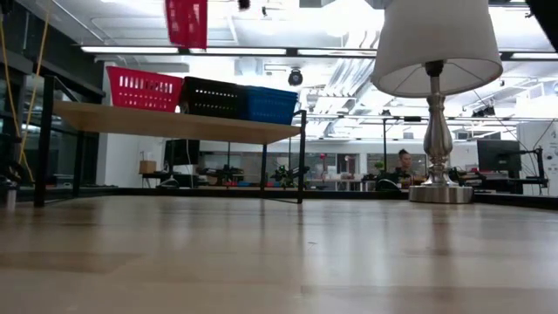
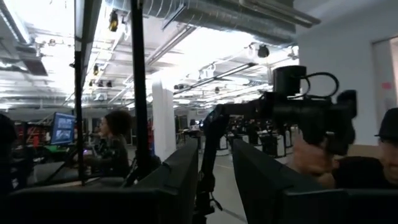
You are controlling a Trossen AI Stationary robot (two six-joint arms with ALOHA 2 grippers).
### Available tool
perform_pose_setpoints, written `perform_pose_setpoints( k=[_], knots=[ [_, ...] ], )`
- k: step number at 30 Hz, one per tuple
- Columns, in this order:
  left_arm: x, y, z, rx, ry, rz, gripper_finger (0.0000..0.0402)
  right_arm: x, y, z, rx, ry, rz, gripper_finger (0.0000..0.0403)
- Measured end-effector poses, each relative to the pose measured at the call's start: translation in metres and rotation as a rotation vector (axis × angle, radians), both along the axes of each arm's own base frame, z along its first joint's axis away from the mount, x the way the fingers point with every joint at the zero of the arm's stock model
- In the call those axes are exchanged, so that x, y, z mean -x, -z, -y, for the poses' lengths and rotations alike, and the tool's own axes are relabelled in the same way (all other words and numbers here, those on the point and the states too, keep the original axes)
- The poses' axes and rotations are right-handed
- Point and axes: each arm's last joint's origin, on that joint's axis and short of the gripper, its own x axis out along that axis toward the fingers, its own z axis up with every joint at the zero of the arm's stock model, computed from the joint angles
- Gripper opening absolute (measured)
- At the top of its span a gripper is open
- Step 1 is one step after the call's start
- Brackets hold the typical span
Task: Stack baskets on shelf by color
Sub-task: Stack the right red bin on top of the other red bin on the shelf
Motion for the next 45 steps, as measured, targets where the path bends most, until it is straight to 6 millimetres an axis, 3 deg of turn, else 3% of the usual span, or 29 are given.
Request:
perform_pose_setpoints(
  k=[9, 36, 40, 45],
  knots=[
    [0.000, 0.000, -0.001, -0.013, -0.037, 0.001, 0.0092, -0.022, 0.033, 0.029, -0.065, -0.008, -0.019, 0.0000],
    [0.000, 0.000, -0.001, -0.049, -0.055, 0.018, 0.0092, -0.029, 0.049, 0.032, -0.043, -0.010, -0.061, 0.0001],
    [0.000, 0.000, -0.001, -0.049, -0.055, 0.018, 0.0092, -0.029, 0.050, 0.032, -0.052, -0.010, -0.067, 0.0020],
    [0.000, 0.000, -0.001, -0.049, -0.055, 0.018, 0.0092, -0.029, 0.051, 0.032, -0.053, -0.006, -0.072, 0.0077]
  ],
)
